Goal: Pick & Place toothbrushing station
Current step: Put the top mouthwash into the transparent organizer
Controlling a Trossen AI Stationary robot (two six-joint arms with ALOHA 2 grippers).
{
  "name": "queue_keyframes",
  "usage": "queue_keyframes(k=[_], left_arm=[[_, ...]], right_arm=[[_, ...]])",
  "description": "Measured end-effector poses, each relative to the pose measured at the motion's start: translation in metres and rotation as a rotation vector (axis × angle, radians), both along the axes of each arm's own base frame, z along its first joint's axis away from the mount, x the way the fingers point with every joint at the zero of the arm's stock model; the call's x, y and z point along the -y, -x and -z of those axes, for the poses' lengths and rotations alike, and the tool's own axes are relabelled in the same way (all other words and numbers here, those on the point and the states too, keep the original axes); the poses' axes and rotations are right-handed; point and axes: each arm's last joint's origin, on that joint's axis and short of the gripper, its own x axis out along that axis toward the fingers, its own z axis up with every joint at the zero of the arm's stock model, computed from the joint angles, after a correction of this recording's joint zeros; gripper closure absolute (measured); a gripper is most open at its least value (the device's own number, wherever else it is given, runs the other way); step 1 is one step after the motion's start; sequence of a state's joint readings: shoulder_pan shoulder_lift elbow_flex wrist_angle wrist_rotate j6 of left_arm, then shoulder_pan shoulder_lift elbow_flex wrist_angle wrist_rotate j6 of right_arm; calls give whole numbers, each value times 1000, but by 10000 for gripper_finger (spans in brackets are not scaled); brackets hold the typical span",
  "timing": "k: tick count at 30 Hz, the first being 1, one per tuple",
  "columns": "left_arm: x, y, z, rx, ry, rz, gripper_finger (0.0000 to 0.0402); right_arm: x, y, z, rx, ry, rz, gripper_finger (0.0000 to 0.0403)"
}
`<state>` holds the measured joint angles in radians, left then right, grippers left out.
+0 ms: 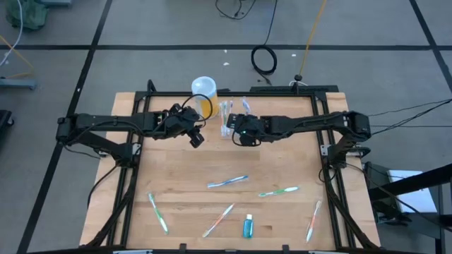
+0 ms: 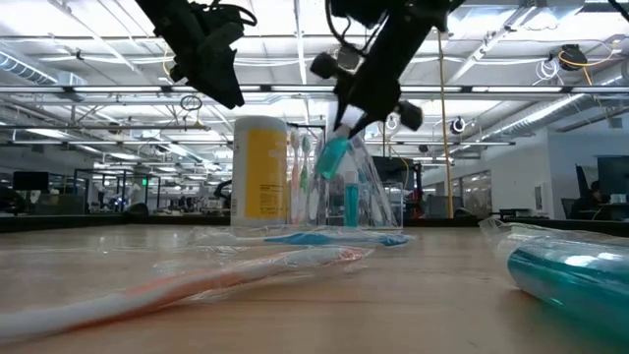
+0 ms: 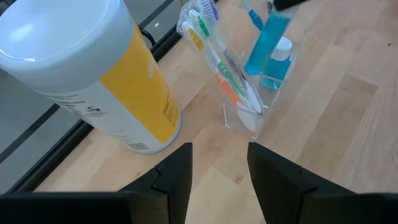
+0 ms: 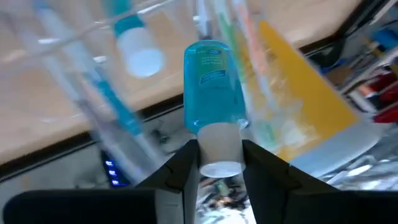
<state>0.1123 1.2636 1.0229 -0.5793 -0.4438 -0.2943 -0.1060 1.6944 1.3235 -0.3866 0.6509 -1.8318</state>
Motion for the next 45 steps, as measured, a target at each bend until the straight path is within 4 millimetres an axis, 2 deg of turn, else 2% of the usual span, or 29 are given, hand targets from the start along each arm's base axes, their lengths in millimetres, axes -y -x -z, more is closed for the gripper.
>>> queue_keyframes(k=[4, 11, 27, 38, 45], left_arm=[[0, 0, 0, -1, -2, 2, 240], [0, 0, 0, -2, -2, 2, 240], [0, 0, 0, -3, -2, 3, 240], [1, 0, 0, -2, -2, 4, 240], [0, 0, 0, -2, -2, 3, 240]], right_arm=[[3, -12, 10, -35, 56, -53, 307], [4, -13, 21, -95, 54, -65, 307], [4, -1, -2, -17, 108, 56, 307], [3, 11, 6, -119, 74, 110, 307], [3, 11, 7, -126, 72, 109, 307]])
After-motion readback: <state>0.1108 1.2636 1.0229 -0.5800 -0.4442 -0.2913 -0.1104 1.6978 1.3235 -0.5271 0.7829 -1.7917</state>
